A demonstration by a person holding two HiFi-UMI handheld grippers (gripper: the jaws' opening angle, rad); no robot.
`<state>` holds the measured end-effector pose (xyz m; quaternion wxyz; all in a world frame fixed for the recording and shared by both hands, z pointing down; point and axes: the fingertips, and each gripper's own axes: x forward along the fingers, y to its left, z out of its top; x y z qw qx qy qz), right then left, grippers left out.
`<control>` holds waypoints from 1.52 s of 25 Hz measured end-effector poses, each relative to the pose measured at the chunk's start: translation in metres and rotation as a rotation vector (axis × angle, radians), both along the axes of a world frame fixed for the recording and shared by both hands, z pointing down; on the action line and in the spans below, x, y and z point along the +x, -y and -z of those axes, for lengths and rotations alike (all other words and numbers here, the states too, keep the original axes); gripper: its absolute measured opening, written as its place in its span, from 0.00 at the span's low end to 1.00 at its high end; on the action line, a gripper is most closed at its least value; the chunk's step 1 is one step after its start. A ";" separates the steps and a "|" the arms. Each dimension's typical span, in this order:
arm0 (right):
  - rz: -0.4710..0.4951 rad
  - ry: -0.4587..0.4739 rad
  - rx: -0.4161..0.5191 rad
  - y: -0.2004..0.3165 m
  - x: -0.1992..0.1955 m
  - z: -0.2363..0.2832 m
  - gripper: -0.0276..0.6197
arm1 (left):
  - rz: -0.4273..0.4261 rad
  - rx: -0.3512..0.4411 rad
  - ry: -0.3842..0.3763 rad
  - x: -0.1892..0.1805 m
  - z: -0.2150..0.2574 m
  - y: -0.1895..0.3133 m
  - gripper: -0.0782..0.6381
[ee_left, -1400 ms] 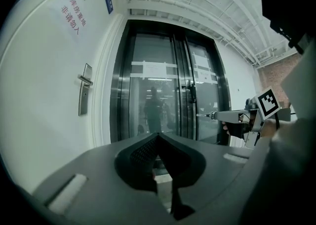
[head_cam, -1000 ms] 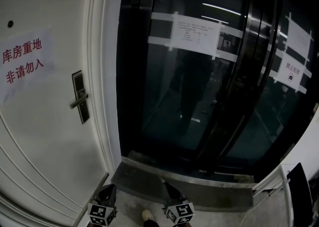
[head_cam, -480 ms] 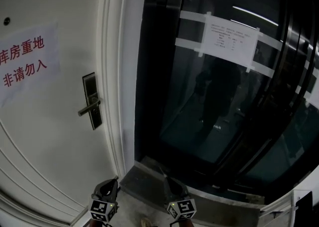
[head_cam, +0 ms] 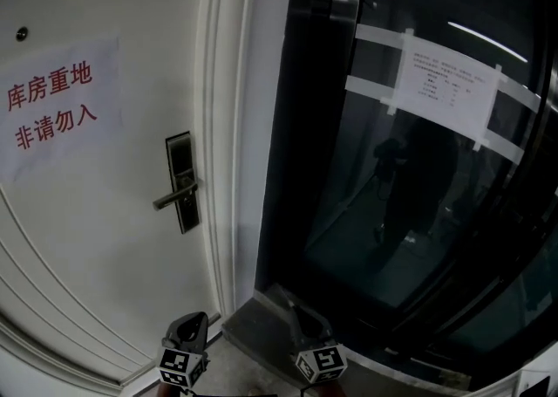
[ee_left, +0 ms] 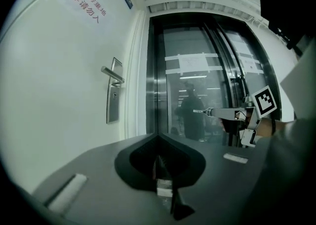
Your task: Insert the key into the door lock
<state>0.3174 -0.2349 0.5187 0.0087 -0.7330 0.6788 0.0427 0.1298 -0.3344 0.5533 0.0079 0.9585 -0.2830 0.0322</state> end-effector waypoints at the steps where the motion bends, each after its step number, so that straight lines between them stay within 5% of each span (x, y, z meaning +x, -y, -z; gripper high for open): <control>1: 0.021 -0.007 0.003 0.006 0.000 0.001 0.06 | 0.017 0.000 0.000 -0.001 -0.001 0.003 0.11; 9: 0.177 -0.134 0.034 0.062 -0.002 0.016 0.06 | 0.169 0.002 -0.005 -0.023 -0.004 0.021 0.11; 20: 0.338 -0.490 0.116 0.143 -0.033 0.075 0.06 | 0.350 0.006 0.009 -0.065 -0.006 0.033 0.11; 28: 0.414 -0.562 0.143 0.190 -0.055 0.098 0.06 | 0.423 0.006 0.010 -0.086 -0.006 0.035 0.11; 38: 0.437 -0.821 0.112 0.257 -0.083 0.097 0.06 | 0.468 0.007 0.009 -0.099 -0.004 0.035 0.11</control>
